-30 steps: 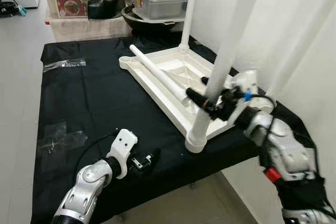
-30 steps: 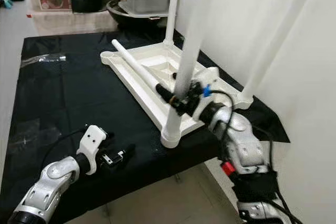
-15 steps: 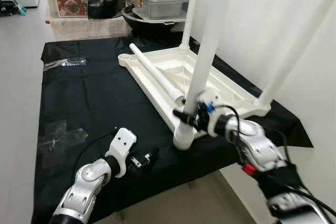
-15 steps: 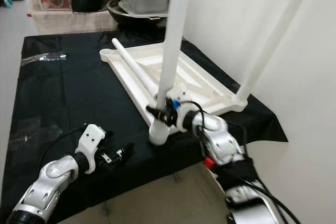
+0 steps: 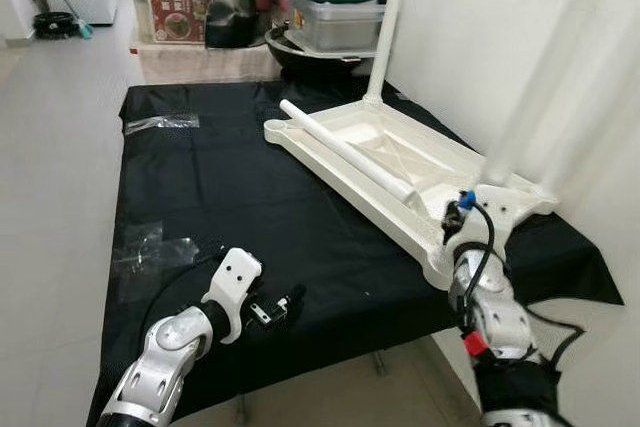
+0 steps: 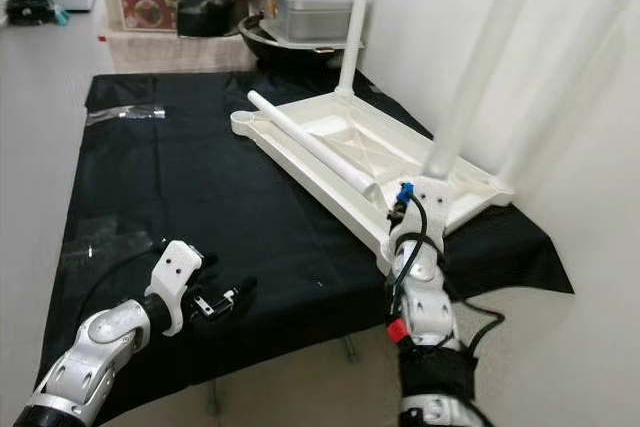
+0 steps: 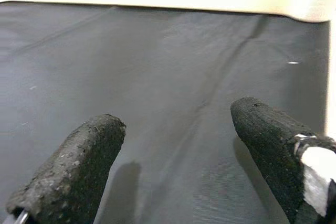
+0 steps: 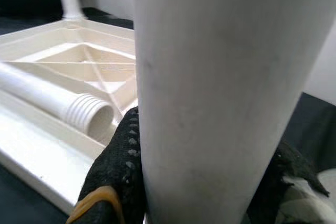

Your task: Building children table

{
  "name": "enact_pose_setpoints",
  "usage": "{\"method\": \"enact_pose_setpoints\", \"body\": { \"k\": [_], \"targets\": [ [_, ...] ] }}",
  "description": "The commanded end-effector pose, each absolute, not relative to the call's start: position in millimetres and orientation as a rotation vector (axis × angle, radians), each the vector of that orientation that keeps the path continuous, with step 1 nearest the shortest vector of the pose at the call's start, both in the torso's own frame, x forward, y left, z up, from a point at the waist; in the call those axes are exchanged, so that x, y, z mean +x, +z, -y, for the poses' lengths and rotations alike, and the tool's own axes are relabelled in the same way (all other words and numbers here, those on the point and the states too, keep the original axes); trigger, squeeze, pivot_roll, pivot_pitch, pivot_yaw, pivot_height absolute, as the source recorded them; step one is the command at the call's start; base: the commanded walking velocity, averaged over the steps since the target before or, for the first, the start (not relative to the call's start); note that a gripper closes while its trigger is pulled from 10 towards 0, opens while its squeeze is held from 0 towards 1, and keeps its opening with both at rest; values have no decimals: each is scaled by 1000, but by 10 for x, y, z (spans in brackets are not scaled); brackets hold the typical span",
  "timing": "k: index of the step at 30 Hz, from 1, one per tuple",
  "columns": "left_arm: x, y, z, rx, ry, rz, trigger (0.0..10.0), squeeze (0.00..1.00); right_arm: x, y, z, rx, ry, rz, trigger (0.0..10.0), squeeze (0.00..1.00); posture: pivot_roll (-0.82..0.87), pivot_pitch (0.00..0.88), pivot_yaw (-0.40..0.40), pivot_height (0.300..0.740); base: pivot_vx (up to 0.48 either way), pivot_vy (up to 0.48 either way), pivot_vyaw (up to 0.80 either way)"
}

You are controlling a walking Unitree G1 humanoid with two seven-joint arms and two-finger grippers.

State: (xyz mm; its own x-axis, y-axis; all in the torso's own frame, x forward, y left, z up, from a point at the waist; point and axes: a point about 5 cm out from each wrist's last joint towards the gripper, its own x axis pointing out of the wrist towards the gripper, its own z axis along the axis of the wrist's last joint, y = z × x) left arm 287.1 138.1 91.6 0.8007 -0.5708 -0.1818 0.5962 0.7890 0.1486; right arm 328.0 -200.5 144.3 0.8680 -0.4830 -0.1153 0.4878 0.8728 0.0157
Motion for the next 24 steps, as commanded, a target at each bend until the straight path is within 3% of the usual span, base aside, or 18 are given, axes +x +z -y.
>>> {"method": "enact_pose_setpoints", "body": {
  "k": [1,2,3,5,6,9,10,11,12,13,14,15,17,18,19,24],
  "targets": [
    [2858,874,-1337,209,-645,-149,10000,0,3183,1217,2118,19,-590,-231,0,0,7,0,-106,740,0,0,0],
    [2859,873,-1333,210,-646,-149,10000,0,3199,1206,2069,22,-571,-250,0,0,7,0,-106,740,0,0,0],
    [2861,874,-1328,210,-646,-149,10000,0,3247,1231,1999,27,-521,-252,10000,0,6,0,-107,740,0,0,0],
    [2863,874,-1324,209,-646,-148,10000,0,3280,1286,1970,50,-500,-223,10000,8,6,0,-109,740,0,0,0],
    [2865,876,-1326,209,-644,-148,10000,0,3331,1401,1943,93,-477,-164,10000,1000,7,0,-112,740,0,0,0],
    [2866,877,-1329,208,-643,-148,10000,0,3349,1444,1944,109,-466,-141,10000,1000,7,0,-112,740,0,0,0],
    [2866,878,-1335,208,-642,-147,10000,0,3403,1544,1918,126,-399,-91,10000,957,8,0,-114,740,0,0,0],
    [2861,875,-1340,207,-641,-148,10000,0,3481,1729,1797,196,-154,-10,10000,0,6,0,-112,740,0,0,0],
    [2855,871,-1341,206,-640,-149,10000,0,3476,1937,1689,230,111,83,10000,0,6,0,-111,740,0,0,0],
    [2855,871,-1341,206,-640,-149,10000,0,3476,1937,1689,230,111,83,10000,0,6,0,-111,740,0,0,0],
    [2851,868,-1341,205,-640,-149,10000,0,3433,2077,1609,243,288,144,10000,0,6,0,-111,740,0,0,0],
    [2851,868,-1341,205,-640,-149,10000,0,3433,2077,1609,243,288,144,10000,0,6,0,-111,740,0,0,0],
    [2853,863,-1342,207,-642,-150,10000,0,3179,2193,1457,132,664,166,10000,0,0,0,-107,740,0,0,0],
    [2853,863,-1342,207,-642,-150,10000,0,3179,2193,1457,132,664,166,10000,0,0,0,-107,740,0,0,0],
    [2866,872,-1336,211,-643,-147,10000,0,3023,2115,1371,11,853,114,10000,0,6,0,-109,740,0,0,0],
    [2886,890,-1334,214,-643,-143,10000,0,3020,1942,1320,-138,923,55,10000,0,12,0,-110,740,0,0,0]
  ]
}}
